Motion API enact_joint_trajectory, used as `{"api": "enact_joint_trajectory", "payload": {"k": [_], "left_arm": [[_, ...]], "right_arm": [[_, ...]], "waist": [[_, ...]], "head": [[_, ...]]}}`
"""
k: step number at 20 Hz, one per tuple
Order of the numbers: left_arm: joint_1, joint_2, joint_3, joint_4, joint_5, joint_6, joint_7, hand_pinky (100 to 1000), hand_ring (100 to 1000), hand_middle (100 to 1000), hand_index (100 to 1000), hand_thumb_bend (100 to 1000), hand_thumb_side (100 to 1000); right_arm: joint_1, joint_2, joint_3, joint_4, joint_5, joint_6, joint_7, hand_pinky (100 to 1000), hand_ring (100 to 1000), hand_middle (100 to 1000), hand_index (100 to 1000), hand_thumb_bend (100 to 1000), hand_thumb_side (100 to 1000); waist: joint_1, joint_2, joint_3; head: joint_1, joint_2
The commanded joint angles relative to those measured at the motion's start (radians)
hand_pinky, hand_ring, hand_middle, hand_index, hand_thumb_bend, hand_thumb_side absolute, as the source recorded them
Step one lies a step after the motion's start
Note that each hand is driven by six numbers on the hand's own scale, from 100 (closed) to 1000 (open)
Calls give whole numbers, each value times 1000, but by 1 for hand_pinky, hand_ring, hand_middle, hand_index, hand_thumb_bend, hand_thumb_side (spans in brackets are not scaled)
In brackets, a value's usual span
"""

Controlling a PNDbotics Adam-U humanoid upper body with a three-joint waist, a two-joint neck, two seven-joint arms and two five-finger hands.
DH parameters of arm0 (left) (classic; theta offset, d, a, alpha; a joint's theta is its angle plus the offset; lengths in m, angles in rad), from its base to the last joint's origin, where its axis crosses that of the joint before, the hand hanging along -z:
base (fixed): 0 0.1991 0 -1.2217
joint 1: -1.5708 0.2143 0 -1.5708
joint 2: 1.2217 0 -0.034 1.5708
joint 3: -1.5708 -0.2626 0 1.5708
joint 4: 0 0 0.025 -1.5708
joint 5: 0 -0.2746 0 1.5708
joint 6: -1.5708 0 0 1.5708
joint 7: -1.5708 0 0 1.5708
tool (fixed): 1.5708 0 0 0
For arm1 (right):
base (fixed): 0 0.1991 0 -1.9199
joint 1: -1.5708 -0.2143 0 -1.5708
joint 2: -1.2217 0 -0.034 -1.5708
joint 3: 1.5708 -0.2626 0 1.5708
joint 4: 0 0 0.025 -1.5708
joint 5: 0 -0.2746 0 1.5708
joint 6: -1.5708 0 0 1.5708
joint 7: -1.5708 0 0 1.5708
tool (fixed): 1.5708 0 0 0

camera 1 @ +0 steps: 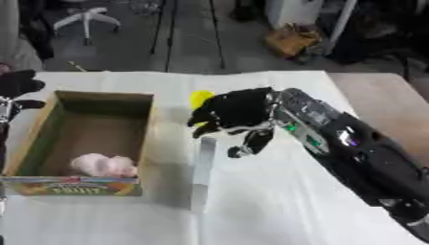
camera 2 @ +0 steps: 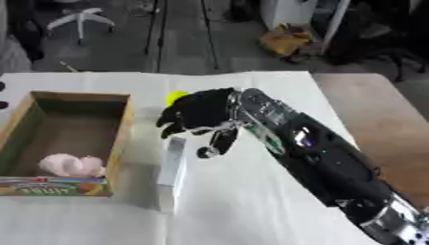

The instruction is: Pick up objects on the table and place them in the box.

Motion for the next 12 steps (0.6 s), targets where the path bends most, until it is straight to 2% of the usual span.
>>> {"api": "enact_joint_trajectory", "payload": {"k": [1,12], "left_arm": [[-15,13,-1,-15,2,-2,-2,689,788,655,810,493,958],[-15,11,-3,-16,3,-2,-4,690,788,655,810,495,958]], "right_arm": [[-13,-8,11,-21,14,-217,206,953,984,957,931,416,169],[-8,18,32,-46,30,-217,186,944,968,926,883,351,104]], "waist": [[3,-10,1],[2,-10,6]], "head": [[-3,7],[-7,7]]}}
